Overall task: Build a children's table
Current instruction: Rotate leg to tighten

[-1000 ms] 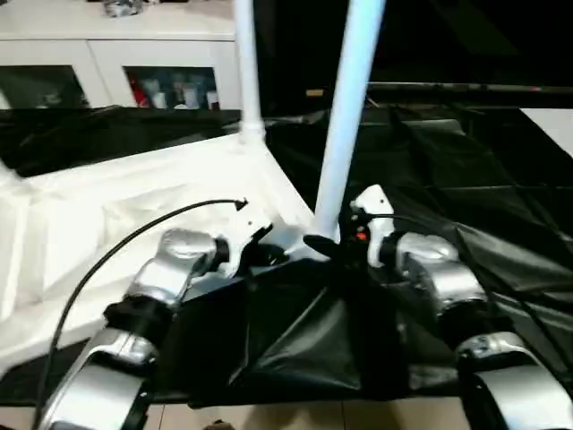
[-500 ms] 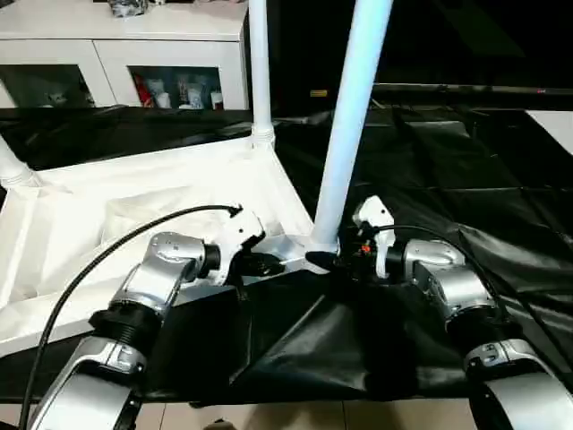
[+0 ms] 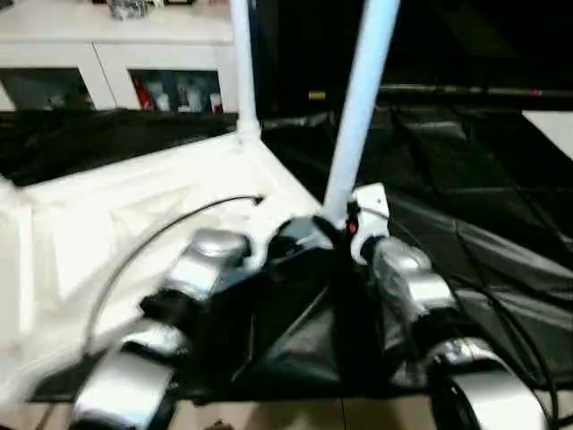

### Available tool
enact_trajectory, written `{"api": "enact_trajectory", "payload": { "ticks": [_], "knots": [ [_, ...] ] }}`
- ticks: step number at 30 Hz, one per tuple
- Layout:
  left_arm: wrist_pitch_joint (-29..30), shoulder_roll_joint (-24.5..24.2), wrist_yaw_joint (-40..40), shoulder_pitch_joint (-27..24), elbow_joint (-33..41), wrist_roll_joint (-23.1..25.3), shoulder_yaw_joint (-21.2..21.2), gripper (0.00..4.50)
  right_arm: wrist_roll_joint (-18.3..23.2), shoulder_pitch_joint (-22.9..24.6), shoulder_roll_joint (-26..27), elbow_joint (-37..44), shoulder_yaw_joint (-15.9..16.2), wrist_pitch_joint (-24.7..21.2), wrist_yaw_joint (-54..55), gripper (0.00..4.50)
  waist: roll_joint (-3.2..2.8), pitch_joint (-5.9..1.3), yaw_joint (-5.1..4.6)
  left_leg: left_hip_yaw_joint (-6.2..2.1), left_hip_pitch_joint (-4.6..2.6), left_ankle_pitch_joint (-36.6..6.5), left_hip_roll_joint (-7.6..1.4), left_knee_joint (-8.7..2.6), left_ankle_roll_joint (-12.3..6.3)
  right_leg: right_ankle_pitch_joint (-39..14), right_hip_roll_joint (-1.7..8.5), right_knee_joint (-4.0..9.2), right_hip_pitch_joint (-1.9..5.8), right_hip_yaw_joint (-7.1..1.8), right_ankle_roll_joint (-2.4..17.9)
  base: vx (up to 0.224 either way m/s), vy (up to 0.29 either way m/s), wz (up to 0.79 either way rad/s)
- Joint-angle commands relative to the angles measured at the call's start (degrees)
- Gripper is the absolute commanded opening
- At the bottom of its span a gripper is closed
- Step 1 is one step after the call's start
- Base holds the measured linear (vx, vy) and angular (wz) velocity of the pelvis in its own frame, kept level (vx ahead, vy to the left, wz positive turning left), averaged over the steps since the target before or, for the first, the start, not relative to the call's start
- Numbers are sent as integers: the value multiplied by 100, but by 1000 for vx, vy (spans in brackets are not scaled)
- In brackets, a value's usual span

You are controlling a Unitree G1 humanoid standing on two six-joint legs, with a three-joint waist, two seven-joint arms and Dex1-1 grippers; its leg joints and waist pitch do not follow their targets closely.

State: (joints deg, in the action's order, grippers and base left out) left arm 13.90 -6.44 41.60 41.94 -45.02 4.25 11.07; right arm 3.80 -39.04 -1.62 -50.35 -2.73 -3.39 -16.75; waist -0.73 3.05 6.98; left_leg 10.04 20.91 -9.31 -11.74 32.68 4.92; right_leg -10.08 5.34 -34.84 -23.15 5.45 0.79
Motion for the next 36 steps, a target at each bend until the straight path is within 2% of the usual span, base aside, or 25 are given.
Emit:
{"api": "enact_trajectory", "payload": {
  "ticks": [1,6,7,8,9,13,14,16,17,18,19,21,24,25,26,31,33,36],
  "knots": [
    [-66,176,-535,110,-181,-71,-187,0,-106,58,264,-333,124,-154,318,273,35,-373,-34,-31,-54,-1517,-110,-383,-31,-2015,344,538,254,-286,823,0,0,0],
    [-267,249,-420,133,-185,-61,-124,0,-323,51,305,-189,424,201,-89,273,34,-374,-29,-27,-40,-1550,-110,-379,-115,-1941,340,543,266,-281,803,0,0,0],
    [-412,198,-171,68,-80,-97,-84,0,-437,98,197,-58,600,448,-459,307,46,-375,-31,-26,-44,-1552,-113,-381,-125,-1933,345,543,267,-284,811,0,0,0],
    [-458,180,-87,49,-49,-115,-76,0,-458,106,160,-34,639,516,-567,307,53,-376,-20,-31,-44,-1555,-114,-380,-143,-1950,349,547,271,-275,805,0,0,0],
    [-551,132,80,2,7,-150,-68,0,-435,119,76,13,687,597,-842,328,64,-382,-15,-29,-22,-1468,-117,-375,-199,-1803,347,523,290,-281,825,0,0,0],
    [-626,-55,405,-100,144,-249,-44,0,-328,137,-257,187,769,652,-1509,355,70,-377,-22,-19,7,-1346,-110,-361,-303,-1666,343,504,313,-279,887,0,0,0],
    [-636,-96,479,-122,172,-267,-41,0,-307,133,-323,210,758,651,-1616,382,73,-377,-20,-23,-3,-1359,-113,-363,-311,-1717,348,507,315,-272,893,0,0,0],
    [-716,-229,796,-222,297,-365,-45,0,-339,81,-564,184,731,725,-1828,394,34,-377,-27,-22,-5,-1341,-121,-355,-339,-1733,349,508,309,-274,938,0,0,0],
    [-746,-264,891,-259,342,-405,-54,0,-393,55,-643,145,737,774,-1842,394,50,-377,-38,-21,-1,-1333,-127,-356,-326,-1707,344,504,309,-271,962,0,0,0],
    [-750,-269,904,-264,349,-410,-55,0,-400,51,-654,140,738,781,-1844,415,49,-384,-37,-21,-1,-1315,-126,-351,-319,-1671,350,496,312,-273,979,0,0,0],
    [-760,-324,1071,-333,433,-494,-85,0,-399,33,-780,136,728,812,-1994,426,34,-379,-42,-19,-10,-1301,-123,-352,-313,-1652,338,495,307,-272,1007,0,0,0],
    [-754,-442,1443,-457,579,-596,-101,0,-300,48,-991,214,751,760,-2533,443,42,-385,-36,-12,-12,-1330,-132,-340,-364,-1618,345,489,316,-270,1074,0,0,0],
    [-692,-631,1908,-638,841,-689,-27,0,-184,182,-1237,512,934,542,-3485,443,45,-381,-17,-9,7,-1301,-150,-334,-452,-1494,323,461,328,-266,1106,0,0,0],
    [-695,-645,1939,-659,870,-697,-31,0,-171,192,-1258,531,954,527,-3567,443,40,-381,-16,-12,12,-1280,-156,-337,-458,-1475,322,451,325,-266,1105,0,0,0],
    [-695,-650,1948,-664,878,-700,-32,0,-167,195,-1264,537,959,523,-3590,443,37,-381,-11,-6,-17,-1306,-161,-338,-455,-1523,326,463,303,-268,1108,0,0,0],
    [-656,-749,2076,-758,1008,-731,-35,0,-96,170,-1261,437,974,539,-3788,443,53,-378,-9,-12,-15,-1330,-154,-344,-377,-1704,344,474,293,-275,1089,0,0,0],
    [-638,-772,2098,-780,1045,-735,-42,0,-100,162,-1260,409,975,539,-3819,408,69,-382,-9,-12,-12,-1268,-154,-343,-373,-1660,344,465,296,-276,1084,0,0,0],
    [-562,-838,2168,-845,1171,-746,-66,0,-57,183,-1272,419,959,465,-3967,395,58,-385,-8,-10,-7,-1234,-156,-339,-394,-1568,338,449,299,-274,1111,0,0,0]
  ]
}}
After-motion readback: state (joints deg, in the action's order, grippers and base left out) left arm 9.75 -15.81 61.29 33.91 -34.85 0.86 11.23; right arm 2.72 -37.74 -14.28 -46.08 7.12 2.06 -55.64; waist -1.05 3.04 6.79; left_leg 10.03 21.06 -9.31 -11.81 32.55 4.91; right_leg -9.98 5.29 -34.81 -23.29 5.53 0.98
